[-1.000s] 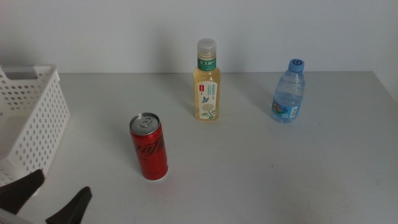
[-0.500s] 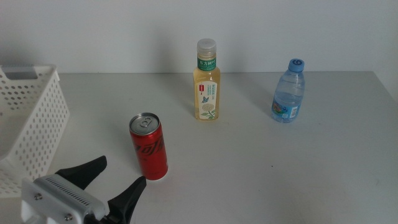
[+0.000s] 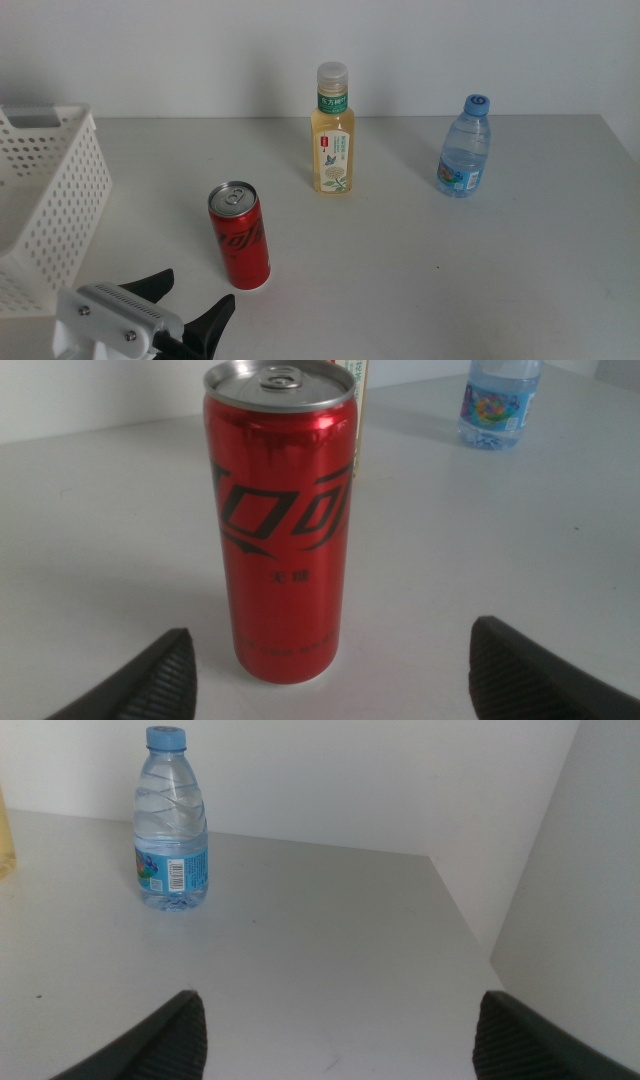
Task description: Use arms to grab the bottles and put them into the dustbin to the left of the table.
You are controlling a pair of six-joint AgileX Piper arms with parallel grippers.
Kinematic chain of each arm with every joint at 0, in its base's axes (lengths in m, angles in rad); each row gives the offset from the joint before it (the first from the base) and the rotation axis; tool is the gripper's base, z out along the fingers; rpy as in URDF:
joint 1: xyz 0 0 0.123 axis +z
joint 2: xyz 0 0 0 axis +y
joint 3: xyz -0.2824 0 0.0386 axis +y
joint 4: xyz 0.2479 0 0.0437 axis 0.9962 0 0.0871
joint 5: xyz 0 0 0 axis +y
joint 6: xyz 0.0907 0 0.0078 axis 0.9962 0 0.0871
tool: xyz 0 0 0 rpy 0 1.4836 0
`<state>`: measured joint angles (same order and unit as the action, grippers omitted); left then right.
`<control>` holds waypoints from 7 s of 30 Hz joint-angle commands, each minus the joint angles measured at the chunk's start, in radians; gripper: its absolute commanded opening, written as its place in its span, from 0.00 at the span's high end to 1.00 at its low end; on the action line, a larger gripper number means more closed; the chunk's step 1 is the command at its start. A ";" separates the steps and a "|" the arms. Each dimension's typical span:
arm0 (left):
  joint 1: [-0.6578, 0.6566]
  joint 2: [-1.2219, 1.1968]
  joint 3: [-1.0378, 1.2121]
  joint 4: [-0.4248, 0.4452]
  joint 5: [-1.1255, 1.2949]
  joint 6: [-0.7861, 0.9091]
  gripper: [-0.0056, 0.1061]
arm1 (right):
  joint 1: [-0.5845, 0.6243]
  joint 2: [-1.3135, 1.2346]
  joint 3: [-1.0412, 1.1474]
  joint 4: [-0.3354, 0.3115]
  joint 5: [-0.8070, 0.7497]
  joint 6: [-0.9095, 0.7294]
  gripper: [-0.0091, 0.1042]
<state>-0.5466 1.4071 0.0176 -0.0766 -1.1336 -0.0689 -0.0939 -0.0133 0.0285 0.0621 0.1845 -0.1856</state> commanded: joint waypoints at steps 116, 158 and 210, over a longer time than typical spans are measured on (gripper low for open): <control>0.129 -0.249 -1.104 0.161 1.821 -0.029 0.96 | -0.005 -0.022 -0.010 -0.004 -0.071 -0.008 0.31; 0.856 0.293 -1.654 0.097 2.383 0.269 0.96 | -0.005 -0.022 -0.010 -0.004 -0.071 -0.008 0.31; 0.866 0.560 -1.747 0.063 2.449 0.291 0.11 | -0.005 -0.022 -0.010 -0.004 -0.071 -0.008 0.31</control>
<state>0.3194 2.0353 -1.6825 0.0000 1.2181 0.2446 -0.0939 -0.0133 0.0285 0.0621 0.1845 -0.1856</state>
